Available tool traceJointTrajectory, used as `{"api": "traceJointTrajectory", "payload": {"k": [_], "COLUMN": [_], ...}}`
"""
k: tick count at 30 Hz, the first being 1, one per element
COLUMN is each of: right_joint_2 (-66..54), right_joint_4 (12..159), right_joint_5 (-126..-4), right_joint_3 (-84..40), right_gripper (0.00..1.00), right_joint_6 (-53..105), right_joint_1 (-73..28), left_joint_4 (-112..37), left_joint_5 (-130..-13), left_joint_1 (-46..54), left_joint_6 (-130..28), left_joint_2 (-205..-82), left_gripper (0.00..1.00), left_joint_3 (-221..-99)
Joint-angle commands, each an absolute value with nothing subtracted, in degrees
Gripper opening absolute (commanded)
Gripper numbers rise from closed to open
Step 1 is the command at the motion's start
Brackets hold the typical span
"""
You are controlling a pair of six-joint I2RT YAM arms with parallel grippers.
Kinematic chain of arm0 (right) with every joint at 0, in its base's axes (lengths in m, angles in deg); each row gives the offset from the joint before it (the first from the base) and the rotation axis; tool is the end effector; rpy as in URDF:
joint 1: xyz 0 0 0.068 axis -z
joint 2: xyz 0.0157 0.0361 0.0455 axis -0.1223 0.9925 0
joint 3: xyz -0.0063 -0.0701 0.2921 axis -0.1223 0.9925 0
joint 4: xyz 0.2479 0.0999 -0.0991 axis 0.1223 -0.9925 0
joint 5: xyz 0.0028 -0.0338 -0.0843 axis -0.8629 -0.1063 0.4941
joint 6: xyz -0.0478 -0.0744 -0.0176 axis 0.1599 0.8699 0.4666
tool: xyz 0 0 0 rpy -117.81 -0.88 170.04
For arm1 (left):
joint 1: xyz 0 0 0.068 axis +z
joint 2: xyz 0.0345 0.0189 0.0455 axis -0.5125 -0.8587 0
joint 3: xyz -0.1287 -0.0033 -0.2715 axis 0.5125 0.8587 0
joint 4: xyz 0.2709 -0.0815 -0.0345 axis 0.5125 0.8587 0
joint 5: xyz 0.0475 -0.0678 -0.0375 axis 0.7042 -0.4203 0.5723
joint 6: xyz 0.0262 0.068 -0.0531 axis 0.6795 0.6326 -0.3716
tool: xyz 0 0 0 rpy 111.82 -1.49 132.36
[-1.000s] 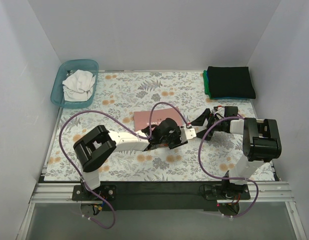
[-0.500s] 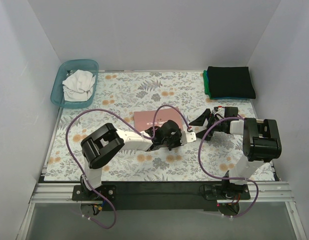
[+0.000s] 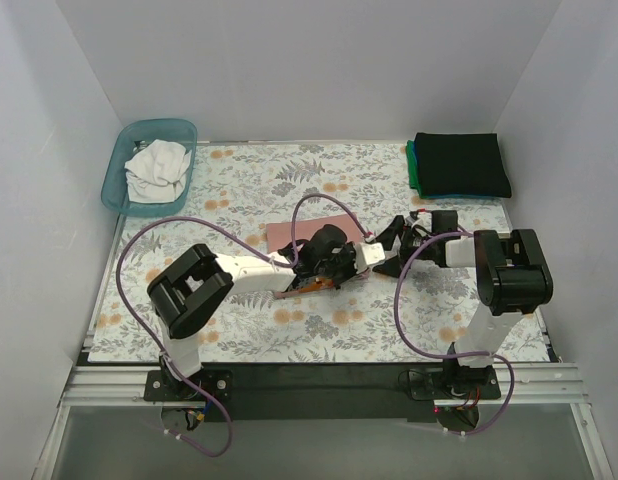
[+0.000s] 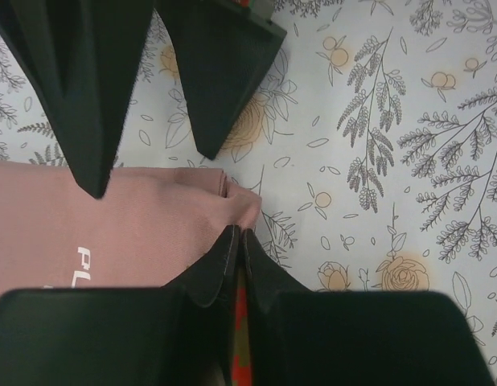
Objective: Fold and stack the t-shirts
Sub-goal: Neatly place the folded tshirt to the corner
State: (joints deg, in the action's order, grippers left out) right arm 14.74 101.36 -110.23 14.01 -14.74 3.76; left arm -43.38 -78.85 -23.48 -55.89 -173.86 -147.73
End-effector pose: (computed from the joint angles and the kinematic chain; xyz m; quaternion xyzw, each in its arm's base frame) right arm 0.3383 0.0835 0.0989 0.1648 0.8334 0.5140 0.1188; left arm 0.2447 -0.3781 0.1503 0.3473 0.8213 -0.3522 0.2842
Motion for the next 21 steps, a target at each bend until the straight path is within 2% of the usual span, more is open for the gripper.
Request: {"api": "traceJointTrajectory", "payload": {"k": [1, 7, 9, 10, 13, 21], "right_joint_2": [17.0, 19.9, 20.6, 20.9, 21.2, 24.8], "right_joint_4": [105.0, 109.7, 111.0, 111.0, 111.1, 111.1], "right_joint_5": [-105.4, -103.4, -101.2, -100.3, -95.2, -88.8], "right_joint_3": [14.3, 12.8, 12.0, 11.3, 11.1, 5.7], "right_gripper": [0.98, 0.98, 0.95, 0.86, 0.68, 0.6], "right_joint_6": [-17.6, -23.5, -25.0, -25.5, -27.9, -28.8], "right_joint_1": [1.4, -1.9, -3.3, -3.7, -4.9, -7.2], "left_joint_4": [-44.1, -43.7, -43.7, -43.7, -44.4, -45.1], "left_joint_5": [-80.9, -81.1, -81.2, -81.2, -80.4, -81.2], "left_joint_1": [-22.9, -22.6, -22.6, -22.6, -22.6, -22.6], "left_joint_6": [-57.5, -57.9, -58.6, -58.8, -59.6, -60.9], "left_joint_2": [-169.2, -168.8, -168.9, -169.1, -169.5, -169.5], "left_gripper": [0.0, 0.0, 0.0, 0.0, 0.0, 0.0], "left_joint_3": [-150.1, -150.7, -150.7, -150.7, -150.8, -150.4]}}
